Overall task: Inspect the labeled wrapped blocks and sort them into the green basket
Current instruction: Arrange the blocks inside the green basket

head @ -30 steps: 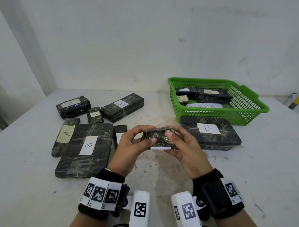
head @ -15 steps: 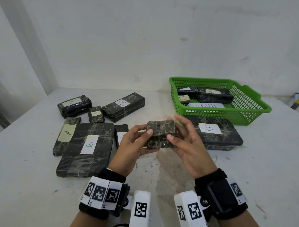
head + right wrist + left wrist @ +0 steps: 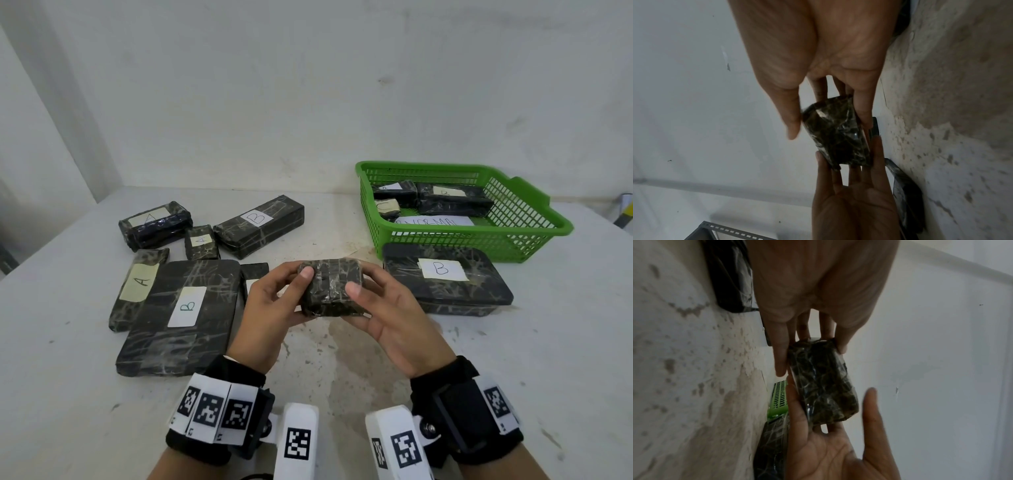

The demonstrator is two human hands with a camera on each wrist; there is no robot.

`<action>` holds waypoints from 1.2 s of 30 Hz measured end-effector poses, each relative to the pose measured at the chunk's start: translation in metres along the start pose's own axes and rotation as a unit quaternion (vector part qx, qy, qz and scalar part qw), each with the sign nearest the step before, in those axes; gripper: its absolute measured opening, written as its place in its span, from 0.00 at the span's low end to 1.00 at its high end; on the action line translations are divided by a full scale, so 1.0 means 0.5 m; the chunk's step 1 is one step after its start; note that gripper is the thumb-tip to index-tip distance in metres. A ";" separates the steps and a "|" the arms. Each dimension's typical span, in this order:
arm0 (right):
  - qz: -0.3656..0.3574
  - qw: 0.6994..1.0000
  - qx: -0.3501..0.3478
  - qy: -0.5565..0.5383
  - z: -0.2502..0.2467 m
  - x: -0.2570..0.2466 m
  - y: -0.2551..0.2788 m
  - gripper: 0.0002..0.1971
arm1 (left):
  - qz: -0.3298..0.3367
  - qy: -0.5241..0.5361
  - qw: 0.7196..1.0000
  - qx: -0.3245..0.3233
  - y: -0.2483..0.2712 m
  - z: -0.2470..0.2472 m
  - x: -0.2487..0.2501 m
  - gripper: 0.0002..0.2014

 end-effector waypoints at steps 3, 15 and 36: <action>0.001 1.000 0.003 0.005 0.000 0.002 -0.001 0.17 | 0.001 -0.008 1.000 0.001 -0.002 -0.002 -0.003 0.09; 0.011 0.999 0.022 0.047 -0.001 0.007 0.000 0.13 | -0.013 -0.033 0.999 -0.033 0.003 0.001 0.003 0.12; 0.025 0.996 0.048 0.065 -0.005 0.013 -0.001 0.14 | -0.015 -0.076 0.996 -0.037 0.009 0.018 0.005 0.15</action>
Point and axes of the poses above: each hand's wrist, its own y-axis away from the middle knuckle, its own z-axis out of the palm, x = y × z, the point moved 2 cm from there along -y, towards the middle knuckle, and after that the axes turned 10 degrees about y, right-handed, at the moved point
